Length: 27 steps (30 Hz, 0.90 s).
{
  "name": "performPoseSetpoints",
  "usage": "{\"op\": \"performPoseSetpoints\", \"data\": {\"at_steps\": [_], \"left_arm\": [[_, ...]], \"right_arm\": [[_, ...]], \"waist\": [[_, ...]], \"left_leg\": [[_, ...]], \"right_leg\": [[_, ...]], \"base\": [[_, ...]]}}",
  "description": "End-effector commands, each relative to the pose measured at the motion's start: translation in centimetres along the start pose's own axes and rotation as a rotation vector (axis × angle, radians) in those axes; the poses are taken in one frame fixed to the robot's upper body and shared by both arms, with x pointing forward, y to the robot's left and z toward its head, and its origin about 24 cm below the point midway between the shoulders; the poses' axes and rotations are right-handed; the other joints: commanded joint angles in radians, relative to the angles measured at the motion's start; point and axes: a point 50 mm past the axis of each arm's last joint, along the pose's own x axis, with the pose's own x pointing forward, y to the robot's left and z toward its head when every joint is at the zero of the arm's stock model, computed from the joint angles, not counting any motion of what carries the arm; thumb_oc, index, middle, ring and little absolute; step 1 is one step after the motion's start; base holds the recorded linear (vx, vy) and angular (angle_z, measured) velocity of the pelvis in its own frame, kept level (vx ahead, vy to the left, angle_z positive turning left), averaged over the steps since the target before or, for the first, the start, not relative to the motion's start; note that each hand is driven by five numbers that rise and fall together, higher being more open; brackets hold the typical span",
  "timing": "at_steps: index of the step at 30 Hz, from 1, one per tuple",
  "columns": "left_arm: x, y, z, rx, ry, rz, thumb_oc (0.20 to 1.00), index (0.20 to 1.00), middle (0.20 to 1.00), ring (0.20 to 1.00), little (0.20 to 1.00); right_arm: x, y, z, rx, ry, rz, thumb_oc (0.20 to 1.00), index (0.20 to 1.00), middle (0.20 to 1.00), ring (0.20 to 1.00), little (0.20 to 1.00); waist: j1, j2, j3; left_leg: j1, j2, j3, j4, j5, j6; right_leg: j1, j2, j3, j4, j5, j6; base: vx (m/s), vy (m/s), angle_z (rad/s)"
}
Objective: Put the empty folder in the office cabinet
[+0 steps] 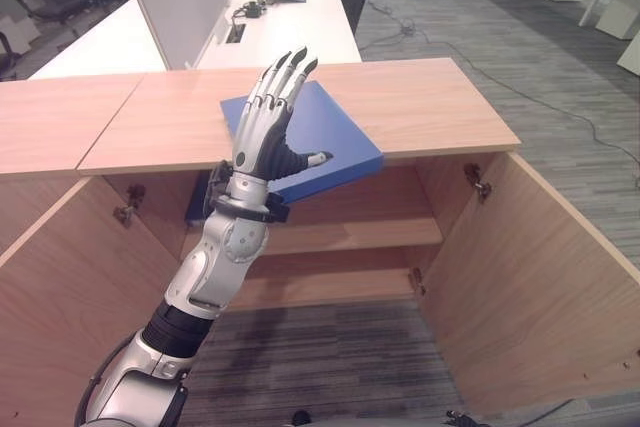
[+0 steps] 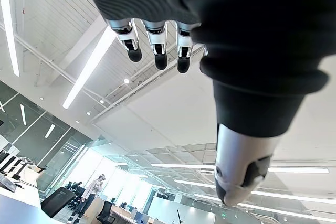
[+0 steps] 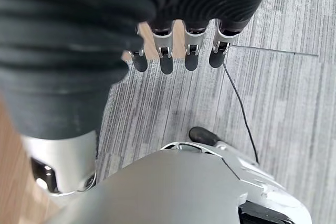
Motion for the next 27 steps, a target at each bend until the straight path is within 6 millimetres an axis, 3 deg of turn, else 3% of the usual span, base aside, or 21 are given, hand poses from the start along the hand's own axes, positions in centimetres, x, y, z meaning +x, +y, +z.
{"op": "performPoseSetpoints", "data": {"at_steps": [1, 17, 27], "left_arm": [[2.2, 1.9, 1.3, -0.022, -0.095, 0.103, 1.000, 1.000, 1.000, 1.000, 1.000], [0.2, -0.4, 0.4, -0.077, -0.029, -0.052, 1.000, 1.000, 1.000, 1.000, 1.000], [-0.4, -2.8, -1.2, 0.019, 0.043, -0.150, 1.000, 1.000, 1.000, 1.000, 1.000]], "right_arm": [[0.1, 0.2, 0.2, -0.016, 0.006, -0.007, 1.000, 1.000, 1.000, 1.000, 1.000], [0.1, 0.4, 0.3, -0.012, 0.002, -0.009, 1.000, 1.000, 1.000, 1.000, 1.000], [0.1, 0.4, 0.7, -0.018, 0.002, -0.015, 1.000, 1.000, 1.000, 1.000, 1.000]], "waist": [[0.025, -0.033, 0.004], [0.030, -0.037, 0.011], [0.028, -0.040, 0.009]], "left_leg": [[0.060, 0.019, -0.011, 0.003, -0.119, -0.026], [0.050, 0.021, -0.014, 0.003, -0.115, -0.025], [0.054, 0.022, -0.011, 0.003, -0.116, -0.025]], "right_leg": [[-0.013, -0.026, -0.038, 0.006, 0.046, 0.061], [-0.019, -0.022, -0.039, 0.006, 0.047, 0.059], [-0.019, -0.022, -0.036, 0.006, 0.046, 0.058]], "base": [[0.00, 0.000, 0.00], [0.00, 0.000, 0.00], [0.00, 0.000, 0.00]]}}
